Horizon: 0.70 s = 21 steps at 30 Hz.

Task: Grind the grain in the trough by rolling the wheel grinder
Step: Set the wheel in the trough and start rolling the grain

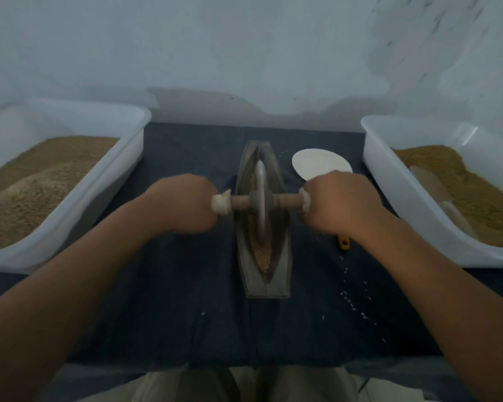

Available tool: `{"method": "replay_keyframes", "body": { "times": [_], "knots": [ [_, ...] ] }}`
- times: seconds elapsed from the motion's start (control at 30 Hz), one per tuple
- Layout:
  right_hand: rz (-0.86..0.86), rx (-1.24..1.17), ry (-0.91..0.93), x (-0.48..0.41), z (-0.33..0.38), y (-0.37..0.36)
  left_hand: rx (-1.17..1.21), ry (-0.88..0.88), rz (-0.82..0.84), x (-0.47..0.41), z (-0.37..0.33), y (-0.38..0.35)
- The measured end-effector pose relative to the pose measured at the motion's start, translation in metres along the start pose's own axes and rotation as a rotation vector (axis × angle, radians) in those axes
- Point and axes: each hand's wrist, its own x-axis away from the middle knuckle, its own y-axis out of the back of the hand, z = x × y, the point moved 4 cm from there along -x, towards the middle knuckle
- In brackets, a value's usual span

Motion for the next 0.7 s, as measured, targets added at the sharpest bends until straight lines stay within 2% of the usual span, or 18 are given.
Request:
{"method": "replay_keyframes", "body": {
  "times": [0.13, 0.33, 0.4, 0.5, 0.57, 0.7],
  "knots": [
    [-0.184, -0.018, 0.09, 0.042, 0.006, 0.008, 0.009, -0.052, -0.036, 0.033, 0.0, -0.008],
    [-0.173, 0.02, -0.102, -0.027, -0.008, -0.019, -0.168, 0.141, -0.317, -0.024, -0.007, 0.012],
    [-0.171, -0.037, -0.144, -0.044, -0.012, -0.022, -0.194, 0.163, -0.317, -0.042, -0.009, 0.023],
    [-0.128, -0.046, -0.157, -0.035, -0.01, -0.024, -0.197, 0.124, -0.249, -0.04, -0.014, 0.028],
    [-0.168, -0.004, -0.14, -0.003, -0.004, -0.021, -0.199, 0.075, -0.231, -0.014, -0.017, 0.021],
    [-0.352, -0.029, 0.001, 0.059, 0.009, -0.007, -0.26, -0.031, -0.389, 0.057, -0.018, -0.002]
  ]
}}
